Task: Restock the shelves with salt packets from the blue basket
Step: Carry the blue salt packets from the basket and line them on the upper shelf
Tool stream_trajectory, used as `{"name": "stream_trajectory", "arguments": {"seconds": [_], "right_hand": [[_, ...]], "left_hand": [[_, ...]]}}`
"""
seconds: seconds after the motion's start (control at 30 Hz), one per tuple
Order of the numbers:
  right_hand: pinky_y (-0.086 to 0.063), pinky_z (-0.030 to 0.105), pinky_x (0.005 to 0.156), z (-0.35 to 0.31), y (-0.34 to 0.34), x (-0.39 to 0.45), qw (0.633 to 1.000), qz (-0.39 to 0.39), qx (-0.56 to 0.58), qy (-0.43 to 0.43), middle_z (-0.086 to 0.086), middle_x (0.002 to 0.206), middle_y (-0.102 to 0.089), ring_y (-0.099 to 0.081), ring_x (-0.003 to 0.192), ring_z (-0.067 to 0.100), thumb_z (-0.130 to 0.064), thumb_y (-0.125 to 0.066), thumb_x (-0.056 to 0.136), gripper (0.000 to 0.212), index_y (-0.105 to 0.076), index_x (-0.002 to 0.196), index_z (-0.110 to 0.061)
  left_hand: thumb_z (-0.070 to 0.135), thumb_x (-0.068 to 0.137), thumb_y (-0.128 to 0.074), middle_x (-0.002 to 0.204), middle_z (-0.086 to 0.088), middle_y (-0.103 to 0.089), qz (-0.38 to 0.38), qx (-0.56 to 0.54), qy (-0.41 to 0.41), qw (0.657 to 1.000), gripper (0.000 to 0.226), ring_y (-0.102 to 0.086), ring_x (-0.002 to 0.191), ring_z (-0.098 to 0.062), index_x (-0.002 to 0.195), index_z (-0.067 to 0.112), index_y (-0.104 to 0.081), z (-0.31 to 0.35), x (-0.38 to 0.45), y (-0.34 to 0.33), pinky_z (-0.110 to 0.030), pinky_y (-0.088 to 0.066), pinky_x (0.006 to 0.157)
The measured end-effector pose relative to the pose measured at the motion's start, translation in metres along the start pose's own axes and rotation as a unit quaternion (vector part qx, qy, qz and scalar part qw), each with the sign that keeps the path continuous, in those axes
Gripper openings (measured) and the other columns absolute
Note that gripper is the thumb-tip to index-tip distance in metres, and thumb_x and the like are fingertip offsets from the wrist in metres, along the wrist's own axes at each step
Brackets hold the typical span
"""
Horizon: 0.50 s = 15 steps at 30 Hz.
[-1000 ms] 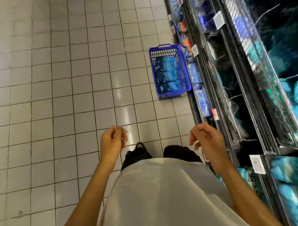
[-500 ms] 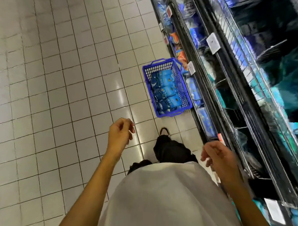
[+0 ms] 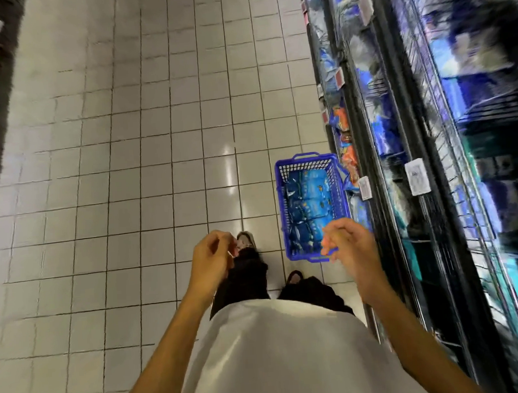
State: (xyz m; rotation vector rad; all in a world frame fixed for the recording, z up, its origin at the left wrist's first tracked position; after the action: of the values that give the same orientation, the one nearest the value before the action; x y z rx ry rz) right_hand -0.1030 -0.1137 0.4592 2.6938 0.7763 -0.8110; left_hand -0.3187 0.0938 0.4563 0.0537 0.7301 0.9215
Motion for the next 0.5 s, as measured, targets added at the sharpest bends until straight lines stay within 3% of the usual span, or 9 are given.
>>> {"name": "stream_trajectory", "arguments": {"seconds": [0.17, 0.27, 0.4, 0.5], "right_hand": [[-0.042, 0.019, 0.043, 0.001, -0.017, 0.054, 0.998, 0.048, 0.022, -0.024, -0.002, 0.056, -0.063, -0.057, 0.047, 0.01, -0.014, -0.067, 0.088, 0.011, -0.061, 0.081, -0.008], [-0.039, 0.021, 0.041, 0.023, -0.017, 0.089, 0.994, 0.094, 0.029, -0.041, 0.001, 0.055, -0.06, -0.053, 0.048, 0.015, -0.007, -0.062, 0.096, 0.02, -0.06, 0.077, -0.009], [-0.038, 0.018, 0.04, 0.083, -0.006, 0.138, 0.979, 0.18, 0.022, -0.088, -0.001, 0.055, -0.059, -0.052, 0.047, 0.008, -0.004, -0.056, 0.1, 0.025, -0.059, 0.076, -0.014], [-0.042, 0.017, 0.04, 0.145, -0.008, 0.181, 0.963, 0.233, 0.016, -0.131, -0.001, 0.058, -0.063, -0.057, 0.047, 0.003, -0.009, -0.057, 0.099, 0.022, -0.061, 0.078, -0.015]], "left_hand": [[0.023, 0.106, -0.048, 0.063, 0.006, -0.067, -0.068, 0.048, -0.002, 0.997, 0.03, -0.055, 0.051, -0.004, 0.086, 0.011, -0.067, 0.025, 0.083, -0.022, -0.016, -0.042, 0.044], [0.023, 0.106, -0.048, 0.066, 0.004, -0.068, -0.129, 0.098, 0.0, 0.987, 0.031, -0.056, 0.053, -0.007, 0.085, 0.011, -0.067, 0.031, 0.141, -0.054, -0.019, -0.042, 0.046], [0.023, 0.105, -0.048, 0.069, -0.004, -0.069, -0.19, 0.14, 0.018, 0.972, 0.032, -0.058, 0.055, -0.007, 0.082, 0.008, -0.066, 0.019, 0.21, -0.118, -0.018, -0.042, 0.05], [0.019, 0.103, -0.048, 0.065, 0.0, -0.067, -0.234, 0.159, 0.03, 0.959, 0.032, -0.057, 0.051, -0.004, 0.08, 0.008, -0.065, -0.009, 0.256, -0.172, -0.018, -0.042, 0.05]]}}
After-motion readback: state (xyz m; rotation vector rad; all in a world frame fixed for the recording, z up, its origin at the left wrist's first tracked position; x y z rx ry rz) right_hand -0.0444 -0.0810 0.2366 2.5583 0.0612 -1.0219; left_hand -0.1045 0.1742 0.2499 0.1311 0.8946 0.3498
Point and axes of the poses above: each hand's wrist, its own x-axis towards the middle knuckle, its own y-axis out of the back of the hand, z = x × y, the point moved 10 cm from there along x, towards the middle knuckle
